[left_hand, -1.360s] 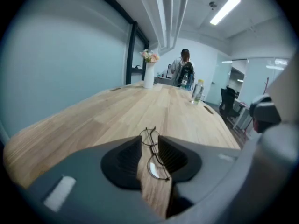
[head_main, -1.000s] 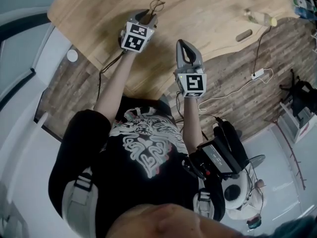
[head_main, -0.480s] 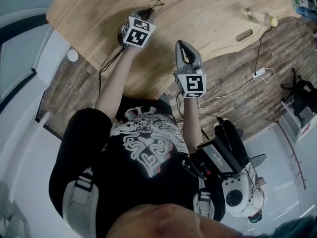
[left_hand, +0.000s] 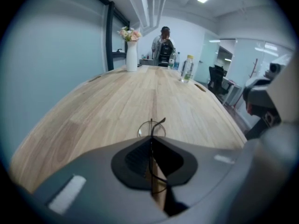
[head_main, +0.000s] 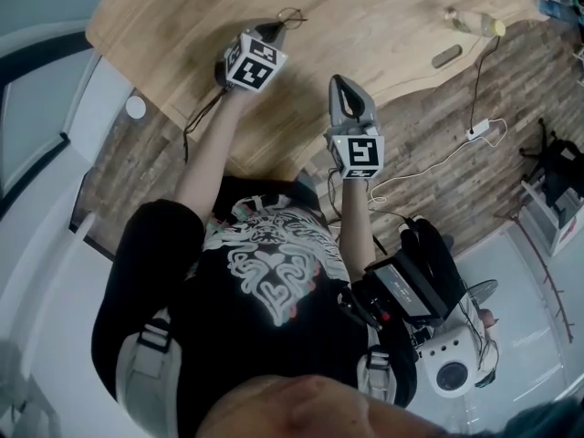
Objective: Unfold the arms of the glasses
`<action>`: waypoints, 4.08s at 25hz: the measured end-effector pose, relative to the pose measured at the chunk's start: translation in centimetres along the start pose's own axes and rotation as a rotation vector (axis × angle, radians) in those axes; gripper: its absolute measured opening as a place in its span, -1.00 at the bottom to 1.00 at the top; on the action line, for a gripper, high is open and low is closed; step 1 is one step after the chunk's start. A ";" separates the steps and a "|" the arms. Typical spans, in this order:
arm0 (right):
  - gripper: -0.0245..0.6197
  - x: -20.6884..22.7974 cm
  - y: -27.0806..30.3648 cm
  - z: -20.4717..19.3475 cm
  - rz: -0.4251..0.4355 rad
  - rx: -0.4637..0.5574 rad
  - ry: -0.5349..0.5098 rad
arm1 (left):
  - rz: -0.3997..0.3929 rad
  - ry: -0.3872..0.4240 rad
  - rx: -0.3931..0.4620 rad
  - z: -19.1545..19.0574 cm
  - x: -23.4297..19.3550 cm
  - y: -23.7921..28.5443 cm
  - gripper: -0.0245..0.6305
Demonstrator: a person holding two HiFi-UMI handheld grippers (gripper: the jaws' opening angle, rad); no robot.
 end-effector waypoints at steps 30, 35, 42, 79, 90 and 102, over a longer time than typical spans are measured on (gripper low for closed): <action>-0.92 -3.1 -2.8 -7.0 0.240 -0.348 -0.199 | -0.830 0.708 -0.012 -6.3 11.2 -6.0 -0.93; -0.92 -4.2 -2.3 -7.4 0.318 -0.369 -0.304 | -0.889 0.721 0.066 -6.1 11.2 -7.1 -0.94; -0.91 -5.8 -1.6 -8.7 0.409 -0.436 -0.414 | -0.912 0.647 0.130 -5.5 10.4 -8.3 -0.94; -0.91 -9.4 3.2 -8.4 0.545 -0.728 -0.520 | -0.900 0.555 0.188 -6.4 9.6 -9.7 -0.95; -0.91 -9.5 2.8 -8.5 0.516 -0.672 -0.519 | -0.814 0.472 0.265 -6.1 7.2 -11.5 -0.95; -0.92 -9.1 1.8 -7.3 0.462 -0.533 -0.440 | -0.775 0.468 0.294 -6.2 6.3 -11.7 -0.95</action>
Point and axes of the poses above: the fingertips, and each gripper's own axes: y forward along the fingers, x to its right, z out of its top, the point moved 8 cm from there along -y, backward along the fingers, and after that the axes turned 8 degrees about x, right-handed, at the moved point
